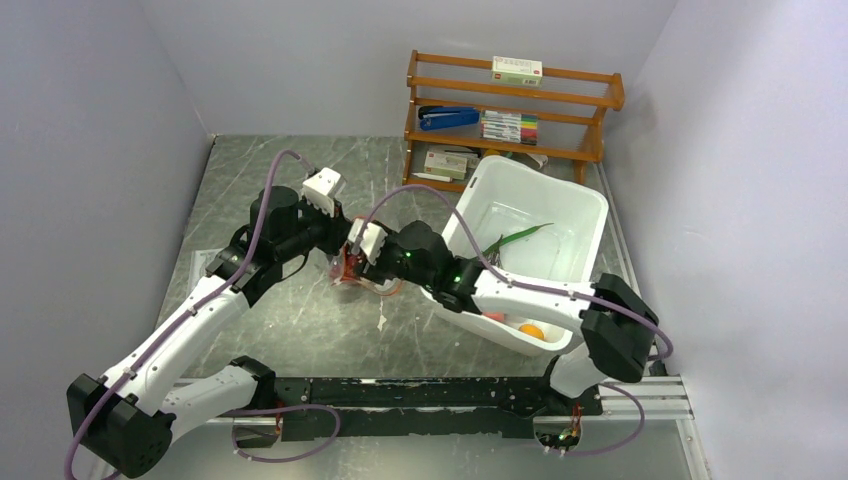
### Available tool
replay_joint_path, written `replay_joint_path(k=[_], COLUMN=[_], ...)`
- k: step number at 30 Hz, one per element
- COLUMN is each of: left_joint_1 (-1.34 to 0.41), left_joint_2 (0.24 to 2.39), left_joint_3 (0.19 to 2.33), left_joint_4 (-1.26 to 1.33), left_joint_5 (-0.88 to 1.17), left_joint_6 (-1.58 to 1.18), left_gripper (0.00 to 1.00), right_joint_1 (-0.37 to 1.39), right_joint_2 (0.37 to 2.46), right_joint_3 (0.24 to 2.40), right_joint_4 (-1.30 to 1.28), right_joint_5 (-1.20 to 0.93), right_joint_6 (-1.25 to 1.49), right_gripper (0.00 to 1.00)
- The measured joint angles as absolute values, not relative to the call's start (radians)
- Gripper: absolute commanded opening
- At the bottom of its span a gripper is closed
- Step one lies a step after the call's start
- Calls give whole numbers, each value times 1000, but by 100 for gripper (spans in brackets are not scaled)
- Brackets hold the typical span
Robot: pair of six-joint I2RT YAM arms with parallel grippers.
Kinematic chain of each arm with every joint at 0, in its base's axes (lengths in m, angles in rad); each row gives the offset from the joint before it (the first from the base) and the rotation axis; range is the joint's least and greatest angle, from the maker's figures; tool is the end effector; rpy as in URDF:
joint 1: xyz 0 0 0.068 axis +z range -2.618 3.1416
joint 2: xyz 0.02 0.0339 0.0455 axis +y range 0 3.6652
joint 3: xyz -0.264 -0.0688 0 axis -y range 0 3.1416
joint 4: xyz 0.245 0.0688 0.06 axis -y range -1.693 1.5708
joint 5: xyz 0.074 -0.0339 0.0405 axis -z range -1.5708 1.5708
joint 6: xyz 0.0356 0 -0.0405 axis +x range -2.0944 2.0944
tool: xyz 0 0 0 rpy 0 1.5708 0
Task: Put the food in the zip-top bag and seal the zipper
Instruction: Place the fake fruit in the zipper food storage bag, then pick up the fake vegetable from the bin.
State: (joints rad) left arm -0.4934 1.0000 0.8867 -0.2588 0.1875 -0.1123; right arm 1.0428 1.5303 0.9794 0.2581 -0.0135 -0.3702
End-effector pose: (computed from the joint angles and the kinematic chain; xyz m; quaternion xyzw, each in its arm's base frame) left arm 0.1986 -0.1143 0.3279 0.2076 0.7972 -0.2413 0.5130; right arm 0.1781 0.3064 0.2685 -0.5241 0.6079 0.2019 0.5612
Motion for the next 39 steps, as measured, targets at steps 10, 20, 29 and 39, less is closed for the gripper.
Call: replay_joint_path(k=[10,20,29,39], left_joint_1=[-493,-493,-493,-493], left_joint_2=[1000,1002,1002,1004], left_joint_3=[887,887,887,881], left_joint_4=[-259,-259,-259,-259], left_joint_5=[187,187,179,161], left_joint_6=[-112,-112,-111,-109], left_gripper=[7,7,7,7], right_joint_1=[1043,1037,865,487], right_joint_2=[1339,1186,1213,1335], right_joint_3=[948,999,1119,1131], right_joint_4=[279,120,-260,-551], right_joint_5=[59,370,606,552], right_joint_6=[-123,210,617,960], right_gripper=[51,40,38,42])
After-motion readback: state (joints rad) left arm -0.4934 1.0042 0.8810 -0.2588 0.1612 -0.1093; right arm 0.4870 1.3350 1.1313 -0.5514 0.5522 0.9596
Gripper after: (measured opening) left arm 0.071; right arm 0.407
